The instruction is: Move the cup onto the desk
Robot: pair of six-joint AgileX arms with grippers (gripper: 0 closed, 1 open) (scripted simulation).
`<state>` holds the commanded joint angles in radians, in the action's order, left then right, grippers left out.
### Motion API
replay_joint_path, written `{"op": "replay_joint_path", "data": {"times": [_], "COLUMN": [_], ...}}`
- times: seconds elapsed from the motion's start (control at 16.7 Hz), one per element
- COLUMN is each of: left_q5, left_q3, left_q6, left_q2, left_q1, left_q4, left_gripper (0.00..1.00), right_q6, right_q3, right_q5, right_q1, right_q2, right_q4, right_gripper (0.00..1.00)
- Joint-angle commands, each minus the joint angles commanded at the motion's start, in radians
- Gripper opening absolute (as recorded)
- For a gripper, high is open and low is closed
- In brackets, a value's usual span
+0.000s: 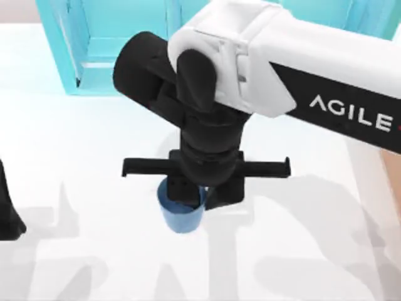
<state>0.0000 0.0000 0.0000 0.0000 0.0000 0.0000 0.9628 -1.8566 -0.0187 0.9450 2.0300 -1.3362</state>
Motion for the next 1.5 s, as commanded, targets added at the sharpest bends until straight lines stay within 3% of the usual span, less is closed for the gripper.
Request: {"op": "replay_joint_path", "data": {"times": [0.3, 0.6, 1.02, 1.26, 1.5], "left_q5": [0.000, 0.000, 0.000, 0.000, 0.000], "left_q3": [0.000, 0.000, 0.000, 0.000, 0.000], "left_q6": [0.000, 0.000, 0.000, 0.000, 0.000], "left_q2": [0.000, 0.000, 0.000, 0.000, 0.000], "left_q1": [0.000, 0.000, 0.000, 0.000, 0.000], "left_q4": [0.000, 0.000, 0.000, 0.000, 0.000], "left_gripper": [1.00, 1.00, 1.00, 1.00, 1.00], "right_q6": [0.147, 0.148, 0.157, 0.158, 0.158], "right_q3": [-0.115, -0.108, 0.034, 0.045, 0.045], "right_q5": [-0.003, -0.001, -0.004, -0.004, -0.004], "right_q1": [0.146, 0.144, 0.155, 0.157, 0.157], "right_q2": [0.101, 0.100, 0.155, 0.160, 0.160], "right_q4": [-0.006, -0.001, 0.201, 0.213, 0.213], "right_gripper": [0.00, 0.00, 0.00, 0.00, 0.30]}}
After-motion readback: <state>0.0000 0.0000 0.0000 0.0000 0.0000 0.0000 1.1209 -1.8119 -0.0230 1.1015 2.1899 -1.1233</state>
